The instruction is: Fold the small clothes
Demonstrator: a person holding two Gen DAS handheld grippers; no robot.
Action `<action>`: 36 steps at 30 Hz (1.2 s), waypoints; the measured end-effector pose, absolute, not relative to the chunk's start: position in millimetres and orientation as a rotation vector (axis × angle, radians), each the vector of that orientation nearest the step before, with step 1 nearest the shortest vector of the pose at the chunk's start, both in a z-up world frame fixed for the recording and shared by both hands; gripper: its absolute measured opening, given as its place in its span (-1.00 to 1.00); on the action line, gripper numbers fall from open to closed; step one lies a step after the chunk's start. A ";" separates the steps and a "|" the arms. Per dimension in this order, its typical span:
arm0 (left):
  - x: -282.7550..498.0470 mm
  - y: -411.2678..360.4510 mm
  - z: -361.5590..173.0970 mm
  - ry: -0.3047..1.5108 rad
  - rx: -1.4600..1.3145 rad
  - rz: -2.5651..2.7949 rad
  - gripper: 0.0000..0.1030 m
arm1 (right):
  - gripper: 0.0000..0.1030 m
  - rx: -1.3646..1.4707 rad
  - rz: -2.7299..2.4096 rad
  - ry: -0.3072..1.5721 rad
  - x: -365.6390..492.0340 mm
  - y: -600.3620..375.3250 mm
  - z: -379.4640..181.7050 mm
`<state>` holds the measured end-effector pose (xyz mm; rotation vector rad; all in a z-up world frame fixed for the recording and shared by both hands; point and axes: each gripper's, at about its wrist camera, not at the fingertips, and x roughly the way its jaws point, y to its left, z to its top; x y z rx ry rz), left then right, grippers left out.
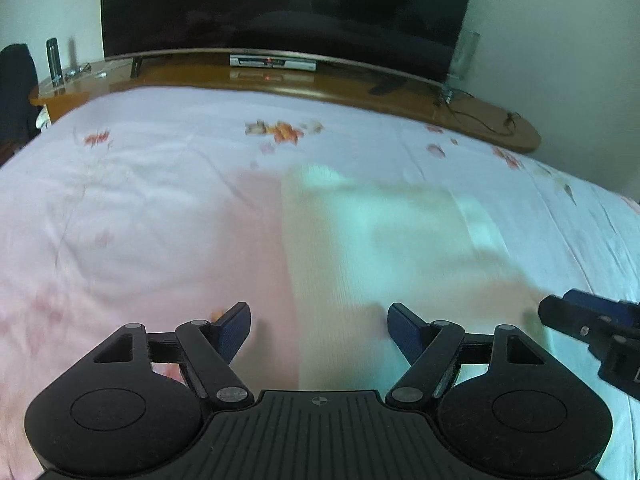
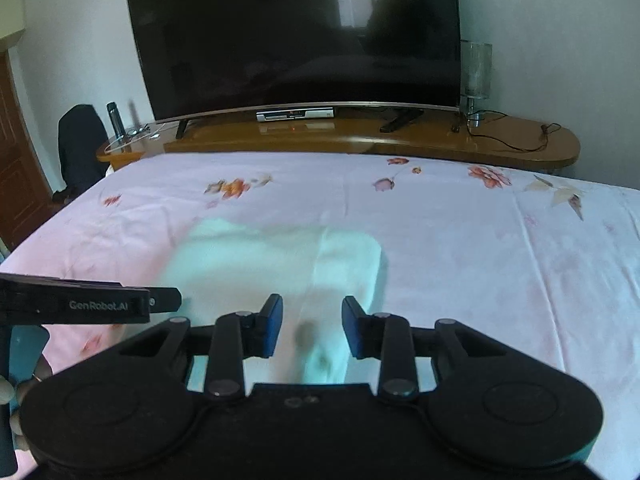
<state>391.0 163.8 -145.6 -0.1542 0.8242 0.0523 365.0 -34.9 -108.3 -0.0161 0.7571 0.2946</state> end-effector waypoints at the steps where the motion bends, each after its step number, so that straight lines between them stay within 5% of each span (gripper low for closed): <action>1: 384.5 162.2 -149.9 0.833 -0.154 0.048 0.46 | -0.37 -0.014 0.285 0.764 360.7 -31.9 -109.2; 10: 354.7 154.7 -146.6 0.862 -0.126 0.005 0.47 | -0.32 0.044 0.161 0.894 330.8 -33.1 -138.9; 17: 326.9 149.5 -126.7 0.850 -0.073 -0.020 0.50 | 0.07 0.117 0.115 0.844 284.7 -42.5 -113.4; 20: 320.5 146.0 -133.3 0.878 -0.066 -0.021 0.79 | 0.24 0.149 0.080 0.868 280.1 -42.4 -118.7; 27: 297.6 153.4 -130.9 0.891 -0.106 0.002 0.80 | 0.21 0.159 0.064 0.880 272.4 -34.2 -110.4; 30: 285.4 157.0 -119.2 0.869 -0.104 0.007 0.80 | 0.60 0.120 0.085 0.821 254.1 -32.7 -90.8; 36: 265.5 157.1 -119.7 0.888 -0.145 0.043 0.80 | 0.67 0.096 0.101 0.850 246.8 -37.3 -87.0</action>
